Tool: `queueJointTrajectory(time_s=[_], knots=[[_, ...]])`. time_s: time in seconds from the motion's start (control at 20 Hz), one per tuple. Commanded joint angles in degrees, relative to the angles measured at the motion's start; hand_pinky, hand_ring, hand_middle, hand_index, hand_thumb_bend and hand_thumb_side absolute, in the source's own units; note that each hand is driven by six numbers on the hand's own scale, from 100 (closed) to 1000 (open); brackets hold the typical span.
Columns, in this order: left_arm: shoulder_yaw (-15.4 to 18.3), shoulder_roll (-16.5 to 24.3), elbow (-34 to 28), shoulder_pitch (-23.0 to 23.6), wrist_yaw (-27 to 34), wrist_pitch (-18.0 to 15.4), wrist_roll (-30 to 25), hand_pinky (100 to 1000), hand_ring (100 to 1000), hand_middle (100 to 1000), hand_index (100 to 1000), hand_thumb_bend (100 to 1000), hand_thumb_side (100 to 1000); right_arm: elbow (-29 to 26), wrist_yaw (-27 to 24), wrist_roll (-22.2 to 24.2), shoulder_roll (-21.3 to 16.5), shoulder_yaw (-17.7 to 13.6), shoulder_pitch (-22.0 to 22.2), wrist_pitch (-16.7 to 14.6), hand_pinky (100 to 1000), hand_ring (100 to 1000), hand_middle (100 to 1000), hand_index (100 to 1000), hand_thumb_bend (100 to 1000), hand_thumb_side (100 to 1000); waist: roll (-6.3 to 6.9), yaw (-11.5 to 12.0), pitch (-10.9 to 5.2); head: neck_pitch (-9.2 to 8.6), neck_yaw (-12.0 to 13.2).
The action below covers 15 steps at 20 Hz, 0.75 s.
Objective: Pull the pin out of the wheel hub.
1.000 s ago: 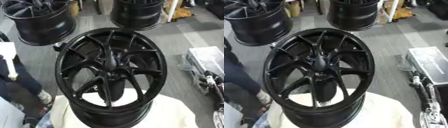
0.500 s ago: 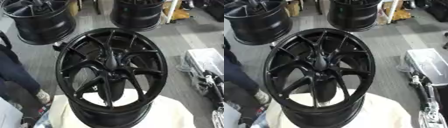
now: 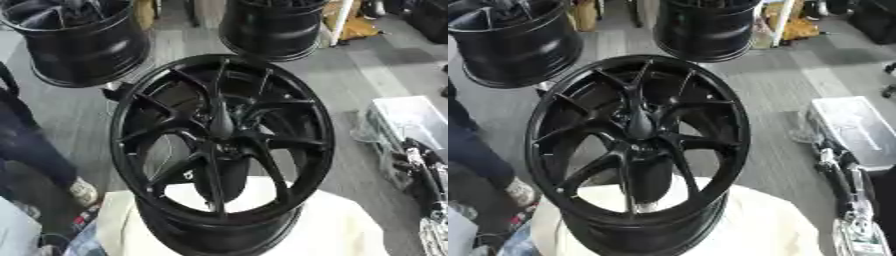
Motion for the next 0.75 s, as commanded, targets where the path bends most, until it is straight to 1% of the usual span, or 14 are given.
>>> queueJointTrajectory(time_s=[0.05,0.15,0.25,0.3,0.45,0.75], knots=[[2.2,-4.9,-8.5,-0.4,2.7,7.6,1.3,778,639,653,736,100,850,-1.0,-0.3,-0.3,-0.4,-0.4,-0.6,-0.2,733,752,828,832,100,691,-0.16,0.2,-0.29,-0.13,-0.3],[3.0,-9.9,-12.3,-1.0,3.4,13.3,2.9,774,630,641,722,100,863,-1.0,-0.4,-0.4,-0.4,-0.5,-0.5,-0.2,733,752,828,832,100,692,-0.46,0.5,-0.25,-0.13,-0.5],[3.0,-12.8,-15.3,-0.8,3.8,18.1,4.1,772,627,637,716,100,872,-1.0,-0.5,-0.5,-0.2,-0.6,-0.5,-0.2,733,752,828,832,100,693,-0.62,0.6,-0.18,-0.13,-0.4],[2.9,-13.4,-16.4,-0.6,3.8,19.7,4.4,770,622,629,712,100,870,-1.0,-0.5,-0.5,-0.2,-0.6,-0.6,-0.2,733,752,828,832,100,694,-0.65,0.6,-0.15,-0.13,-0.4],[2.3,-14.5,-17.9,0.2,3.0,21.8,5.2,770,621,627,710,100,870,-1.1,-0.5,-0.5,0.0,-0.6,-0.7,-0.2,733,752,827,832,100,695,-0.74,0.6,-0.08,-0.13,-0.7],[1.4,-15.1,-18.3,0.4,3.4,22.5,6.3,768,616,619,702,100,865,-1.0,-0.5,-0.2,0.0,-0.3,-0.7,-0.2,733,752,826,832,100,700,-0.83,0.6,0.03,-0.13,-0.7]])
